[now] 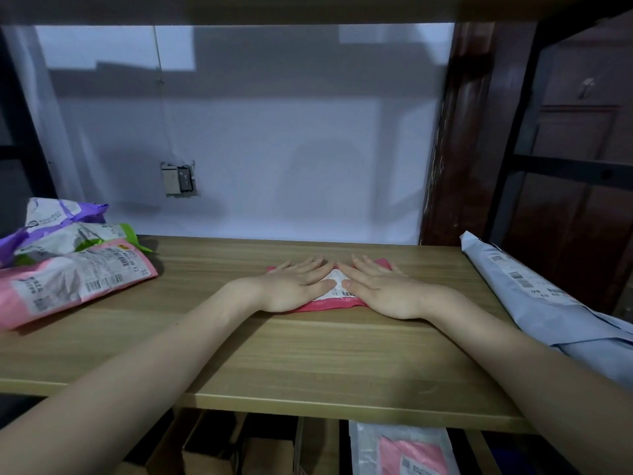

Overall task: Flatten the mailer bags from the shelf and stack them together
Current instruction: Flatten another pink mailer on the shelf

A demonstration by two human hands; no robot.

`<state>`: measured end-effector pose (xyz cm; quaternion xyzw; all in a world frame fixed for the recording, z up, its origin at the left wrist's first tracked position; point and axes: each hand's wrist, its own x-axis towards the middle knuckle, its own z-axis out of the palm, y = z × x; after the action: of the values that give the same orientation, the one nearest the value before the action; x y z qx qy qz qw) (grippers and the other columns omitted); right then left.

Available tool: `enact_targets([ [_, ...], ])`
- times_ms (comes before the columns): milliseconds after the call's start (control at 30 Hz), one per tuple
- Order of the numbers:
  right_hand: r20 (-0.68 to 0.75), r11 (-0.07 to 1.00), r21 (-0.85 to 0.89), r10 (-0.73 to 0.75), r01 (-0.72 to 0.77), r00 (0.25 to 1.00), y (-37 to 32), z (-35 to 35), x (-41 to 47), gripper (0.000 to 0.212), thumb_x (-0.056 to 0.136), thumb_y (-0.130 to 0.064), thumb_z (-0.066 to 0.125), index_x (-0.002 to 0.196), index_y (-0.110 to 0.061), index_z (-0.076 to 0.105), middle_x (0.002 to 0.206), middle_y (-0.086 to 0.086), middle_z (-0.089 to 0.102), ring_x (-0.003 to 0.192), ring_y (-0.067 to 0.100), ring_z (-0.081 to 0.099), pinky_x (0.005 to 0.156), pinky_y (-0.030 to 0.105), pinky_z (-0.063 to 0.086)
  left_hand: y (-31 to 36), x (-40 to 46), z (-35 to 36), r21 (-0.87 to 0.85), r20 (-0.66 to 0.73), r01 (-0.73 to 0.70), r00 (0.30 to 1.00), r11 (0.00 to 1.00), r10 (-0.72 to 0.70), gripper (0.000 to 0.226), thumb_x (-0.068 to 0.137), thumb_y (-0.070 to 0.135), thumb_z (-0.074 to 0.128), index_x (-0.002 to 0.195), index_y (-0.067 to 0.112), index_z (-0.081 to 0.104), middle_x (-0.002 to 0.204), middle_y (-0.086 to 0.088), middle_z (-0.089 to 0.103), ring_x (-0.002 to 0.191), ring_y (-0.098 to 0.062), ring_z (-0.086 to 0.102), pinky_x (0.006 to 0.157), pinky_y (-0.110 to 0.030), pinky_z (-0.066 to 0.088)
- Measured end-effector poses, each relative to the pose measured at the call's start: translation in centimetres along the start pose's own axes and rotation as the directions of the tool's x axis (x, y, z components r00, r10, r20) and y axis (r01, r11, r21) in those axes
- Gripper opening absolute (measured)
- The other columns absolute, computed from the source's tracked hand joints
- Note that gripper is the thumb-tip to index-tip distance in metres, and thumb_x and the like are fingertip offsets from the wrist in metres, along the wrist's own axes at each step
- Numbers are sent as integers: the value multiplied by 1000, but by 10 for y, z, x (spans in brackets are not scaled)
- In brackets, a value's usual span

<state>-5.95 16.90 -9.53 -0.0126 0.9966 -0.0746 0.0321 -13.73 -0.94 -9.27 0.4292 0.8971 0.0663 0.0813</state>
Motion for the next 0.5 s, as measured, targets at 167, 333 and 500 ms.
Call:
enact_targets([
  [167, 28, 1000, -28, 11, -10, 1000, -3, -2, -1, 52, 99, -48, 10, 148, -36, -1, 159, -2, -10, 145, 12, -14, 117, 44, -12, 1, 1, -1, 19, 12, 6, 1000, 1000, -6, 56, 101, 48, 15, 151, 30, -3, 159, 6, -9, 145, -6, -10, 116, -33, -9],
  [333, 58, 999, -39, 27, -24, 998, -3, -4, -1, 53, 99, -48, 9, 149, -33, -3, 159, -2, -11, 145, 11, -15, 117, 44, -13, 1, 2, -1, 31, 23, 16, 1000, 999, -17, 57, 101, 48, 14, 151, 28, -4, 159, 5, -10, 145, -7, -11, 115, -31, -9],
  [500, 65, 999, -42, 30, -28, 997, -4, -4, 0, 54, 99, -48, 10, 149, -32, -3, 159, -2, -11, 145, 11, -14, 117, 43, -13, 1, 0, -1, 25, 23, 7, 1000, 1000, -8, 53, 102, 43, 12, 150, 28, -4, 159, 5, -10, 145, -7, -12, 116, -31, -9],
])
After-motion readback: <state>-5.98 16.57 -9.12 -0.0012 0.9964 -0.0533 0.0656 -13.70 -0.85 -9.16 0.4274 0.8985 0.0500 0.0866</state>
